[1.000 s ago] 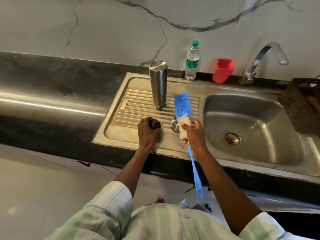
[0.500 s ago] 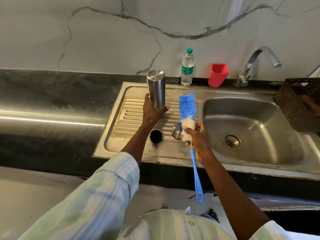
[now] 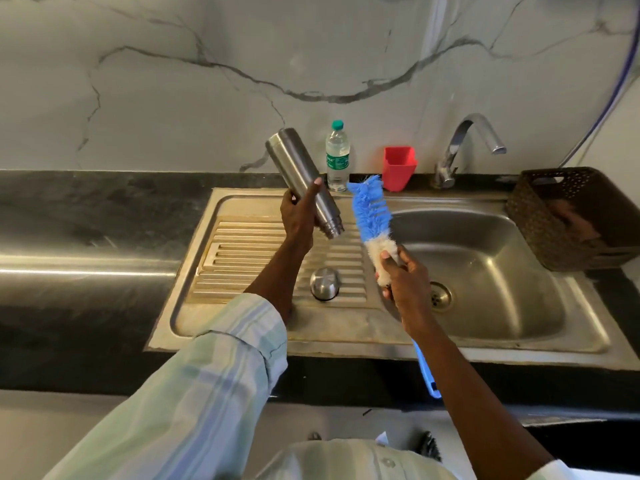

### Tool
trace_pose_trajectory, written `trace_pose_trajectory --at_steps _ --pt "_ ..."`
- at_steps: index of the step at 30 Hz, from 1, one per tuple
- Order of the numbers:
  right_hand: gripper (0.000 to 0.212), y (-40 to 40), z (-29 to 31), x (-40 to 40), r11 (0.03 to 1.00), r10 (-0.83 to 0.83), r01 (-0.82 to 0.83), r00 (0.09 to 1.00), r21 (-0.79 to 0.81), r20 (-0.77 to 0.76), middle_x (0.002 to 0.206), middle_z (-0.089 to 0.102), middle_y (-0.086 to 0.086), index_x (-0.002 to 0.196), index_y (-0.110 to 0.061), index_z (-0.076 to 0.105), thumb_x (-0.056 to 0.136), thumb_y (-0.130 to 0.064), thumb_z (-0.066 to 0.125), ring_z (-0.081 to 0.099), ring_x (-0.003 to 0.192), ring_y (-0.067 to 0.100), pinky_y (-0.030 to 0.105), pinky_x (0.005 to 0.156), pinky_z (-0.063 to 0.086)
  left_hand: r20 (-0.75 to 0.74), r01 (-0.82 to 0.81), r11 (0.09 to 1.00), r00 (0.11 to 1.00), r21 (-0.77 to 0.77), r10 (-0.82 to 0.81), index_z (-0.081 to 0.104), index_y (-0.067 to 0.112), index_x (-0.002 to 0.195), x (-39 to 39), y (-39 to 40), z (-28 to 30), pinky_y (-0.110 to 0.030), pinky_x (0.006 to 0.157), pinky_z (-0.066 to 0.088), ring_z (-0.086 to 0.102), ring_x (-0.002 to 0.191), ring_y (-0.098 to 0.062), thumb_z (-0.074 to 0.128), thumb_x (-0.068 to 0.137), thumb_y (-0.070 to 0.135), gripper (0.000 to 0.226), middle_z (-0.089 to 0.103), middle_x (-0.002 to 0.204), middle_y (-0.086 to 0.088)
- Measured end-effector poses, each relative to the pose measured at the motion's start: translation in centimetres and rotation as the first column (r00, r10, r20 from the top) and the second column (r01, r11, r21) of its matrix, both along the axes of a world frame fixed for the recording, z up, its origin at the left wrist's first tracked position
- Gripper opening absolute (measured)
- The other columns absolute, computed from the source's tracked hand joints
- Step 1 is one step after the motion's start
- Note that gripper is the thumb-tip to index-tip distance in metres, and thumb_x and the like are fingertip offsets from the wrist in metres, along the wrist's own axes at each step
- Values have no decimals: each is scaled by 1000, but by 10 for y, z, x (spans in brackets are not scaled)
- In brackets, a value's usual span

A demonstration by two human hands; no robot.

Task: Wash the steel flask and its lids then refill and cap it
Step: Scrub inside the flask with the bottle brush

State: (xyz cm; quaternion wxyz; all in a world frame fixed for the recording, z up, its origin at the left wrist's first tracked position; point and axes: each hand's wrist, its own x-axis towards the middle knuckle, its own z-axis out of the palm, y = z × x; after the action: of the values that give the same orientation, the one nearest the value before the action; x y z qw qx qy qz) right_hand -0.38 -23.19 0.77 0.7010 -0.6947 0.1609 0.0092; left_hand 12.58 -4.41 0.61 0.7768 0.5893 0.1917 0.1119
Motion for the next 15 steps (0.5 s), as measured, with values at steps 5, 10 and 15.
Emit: trace_pose_trajectory --at_steps 5,10,15 --pt "54 -61 -2 12 981 3 -2 1000 -193 9 95 71 -1 127 -33 62 77 -54 59 64 77 15 38 70 52 -47 -3 869 999 -496 -23 54 1 130 34 -61 13 -44 79 61 71 94 -33 75 82 45 68 69 114 -19" --pt "45 -121 10 7 955 -19 32 999 -295 45 119 67 -3 137 -30 55 93 -31 62 63 100 10 22 85 49 -7 4 811 1000 -585 -10 53 3 124 52 -131 25 -38 68 60 71 76 -28 64 93 42 51 69 97 -15" --pt "42 -179 10 14 846 89 -15 990 -534 113 126 65 1 139 -25 54 97 -27 58 60 112 17 9 82 32 0 -6 818 1000 -575 7 49 1 132 73 -196 34 -47 86 58 68 92 -33 68 91 43 61 65 110 -19"
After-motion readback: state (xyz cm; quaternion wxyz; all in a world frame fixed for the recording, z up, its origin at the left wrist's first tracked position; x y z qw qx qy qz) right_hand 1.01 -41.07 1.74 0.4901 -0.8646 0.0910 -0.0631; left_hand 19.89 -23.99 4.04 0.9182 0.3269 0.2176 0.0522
